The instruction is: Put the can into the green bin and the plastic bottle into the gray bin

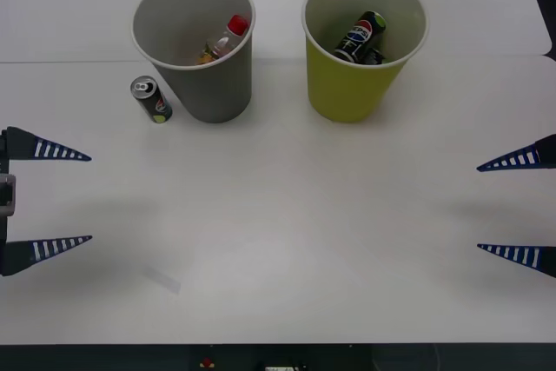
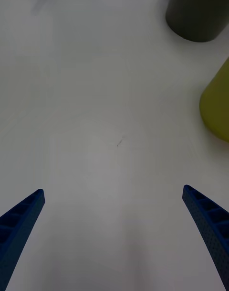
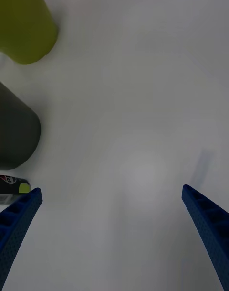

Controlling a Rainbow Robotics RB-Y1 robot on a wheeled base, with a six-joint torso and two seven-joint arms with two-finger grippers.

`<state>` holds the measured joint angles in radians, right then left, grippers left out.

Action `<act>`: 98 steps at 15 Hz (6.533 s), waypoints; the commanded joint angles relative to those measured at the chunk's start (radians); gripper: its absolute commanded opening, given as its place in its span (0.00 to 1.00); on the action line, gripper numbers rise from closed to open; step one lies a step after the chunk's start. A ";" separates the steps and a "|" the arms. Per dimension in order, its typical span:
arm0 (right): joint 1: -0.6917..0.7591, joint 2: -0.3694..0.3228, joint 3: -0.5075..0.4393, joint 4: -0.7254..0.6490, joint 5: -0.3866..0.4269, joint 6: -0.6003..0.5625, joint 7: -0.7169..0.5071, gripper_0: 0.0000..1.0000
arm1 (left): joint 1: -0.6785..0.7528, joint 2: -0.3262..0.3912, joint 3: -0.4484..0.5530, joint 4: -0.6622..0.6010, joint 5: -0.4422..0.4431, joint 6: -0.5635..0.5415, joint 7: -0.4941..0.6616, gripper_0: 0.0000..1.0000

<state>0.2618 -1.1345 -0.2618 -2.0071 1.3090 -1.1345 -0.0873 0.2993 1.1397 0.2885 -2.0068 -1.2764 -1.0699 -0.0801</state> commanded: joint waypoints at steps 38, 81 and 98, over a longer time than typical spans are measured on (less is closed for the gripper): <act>0.000 0.000 0.000 0.000 0.000 0.000 0.000 1.00 | -0.411 -0.278 -0.537 0.996 0.967 0.137 -0.567 1.00; 0.000 0.000 0.000 0.000 0.000 0.000 0.000 1.00 | -0.973 -0.503 -0.655 1.470 0.717 0.289 -0.440 0.00; 0.000 0.000 0.000 0.000 0.000 0.000 0.000 1.00 | -0.875 -0.357 -0.427 1.367 0.313 -0.231 -0.046 0.00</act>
<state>0.2618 -1.1344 -0.2618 -2.0071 1.3090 -1.1345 -0.0873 -0.5753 0.7772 -0.1403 -0.6313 -0.9519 -1.2858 -0.1430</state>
